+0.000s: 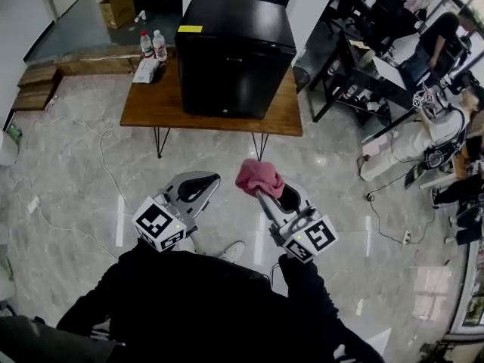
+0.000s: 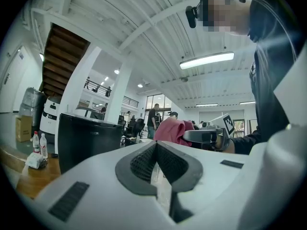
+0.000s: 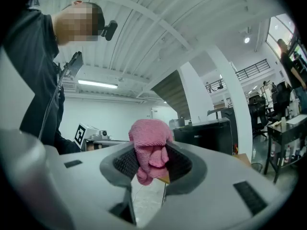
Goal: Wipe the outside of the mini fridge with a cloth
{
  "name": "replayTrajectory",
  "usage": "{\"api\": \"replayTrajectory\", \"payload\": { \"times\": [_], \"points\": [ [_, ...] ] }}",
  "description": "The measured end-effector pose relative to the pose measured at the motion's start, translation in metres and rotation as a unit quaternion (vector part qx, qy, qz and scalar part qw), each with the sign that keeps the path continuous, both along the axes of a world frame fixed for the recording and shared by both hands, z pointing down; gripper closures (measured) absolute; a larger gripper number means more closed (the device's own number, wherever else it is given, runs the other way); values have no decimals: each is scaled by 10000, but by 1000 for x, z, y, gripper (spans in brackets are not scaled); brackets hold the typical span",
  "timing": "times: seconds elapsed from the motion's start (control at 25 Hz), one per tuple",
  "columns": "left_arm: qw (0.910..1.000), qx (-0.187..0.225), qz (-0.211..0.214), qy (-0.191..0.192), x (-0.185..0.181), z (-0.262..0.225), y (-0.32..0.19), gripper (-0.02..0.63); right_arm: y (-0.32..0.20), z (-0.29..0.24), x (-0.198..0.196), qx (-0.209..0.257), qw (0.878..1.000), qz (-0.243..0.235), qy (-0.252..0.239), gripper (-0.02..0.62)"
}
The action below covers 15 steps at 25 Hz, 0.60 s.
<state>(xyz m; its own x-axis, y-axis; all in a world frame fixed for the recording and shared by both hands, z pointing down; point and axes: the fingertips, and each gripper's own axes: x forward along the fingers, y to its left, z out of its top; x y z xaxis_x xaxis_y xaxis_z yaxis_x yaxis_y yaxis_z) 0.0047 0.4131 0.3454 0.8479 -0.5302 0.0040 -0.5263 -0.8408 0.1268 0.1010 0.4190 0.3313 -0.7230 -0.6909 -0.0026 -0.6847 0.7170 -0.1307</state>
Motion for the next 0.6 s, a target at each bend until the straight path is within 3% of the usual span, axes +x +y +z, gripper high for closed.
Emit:
{"api": "replayTrajectory", "payload": {
  "times": [0.6],
  "points": [
    [9999,155,41,-9,84,-10,-21,600,-17,-6,85,91,9995,303,-36,453]
  ]
}}
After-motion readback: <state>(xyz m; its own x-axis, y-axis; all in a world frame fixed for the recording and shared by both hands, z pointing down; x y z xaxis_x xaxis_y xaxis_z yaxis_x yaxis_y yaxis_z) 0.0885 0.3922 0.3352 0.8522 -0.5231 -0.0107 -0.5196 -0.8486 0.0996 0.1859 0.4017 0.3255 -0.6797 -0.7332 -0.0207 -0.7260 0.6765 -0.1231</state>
